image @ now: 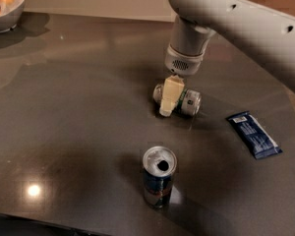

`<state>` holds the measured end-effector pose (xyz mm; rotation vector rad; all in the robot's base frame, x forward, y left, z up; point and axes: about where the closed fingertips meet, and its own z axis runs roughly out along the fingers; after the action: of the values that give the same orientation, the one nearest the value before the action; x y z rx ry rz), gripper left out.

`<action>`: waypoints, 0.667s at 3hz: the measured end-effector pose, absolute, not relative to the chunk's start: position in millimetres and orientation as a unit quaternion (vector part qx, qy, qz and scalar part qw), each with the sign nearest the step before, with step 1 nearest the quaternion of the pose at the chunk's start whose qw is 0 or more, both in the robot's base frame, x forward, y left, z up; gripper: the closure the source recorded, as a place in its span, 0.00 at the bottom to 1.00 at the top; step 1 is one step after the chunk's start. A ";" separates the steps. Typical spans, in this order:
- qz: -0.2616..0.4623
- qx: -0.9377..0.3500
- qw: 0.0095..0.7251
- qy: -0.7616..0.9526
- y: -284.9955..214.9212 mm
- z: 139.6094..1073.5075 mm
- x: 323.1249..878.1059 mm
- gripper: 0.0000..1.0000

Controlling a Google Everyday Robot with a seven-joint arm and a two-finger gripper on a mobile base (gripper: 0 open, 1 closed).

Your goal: Place 7up can upright

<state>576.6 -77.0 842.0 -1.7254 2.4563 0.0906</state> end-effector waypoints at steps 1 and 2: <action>0.026 -0.571 0.061 0.818 -76.0 839.2 577.9 0.41; 0.029 -0.570 0.071 0.818 -76.1 846.3 577.4 0.64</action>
Offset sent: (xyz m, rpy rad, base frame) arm -0.0022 -0.0019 0.0169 0.0236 -0.0161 -0.0150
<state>577.4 -76.1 846.3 -1.7131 2.4607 0.0886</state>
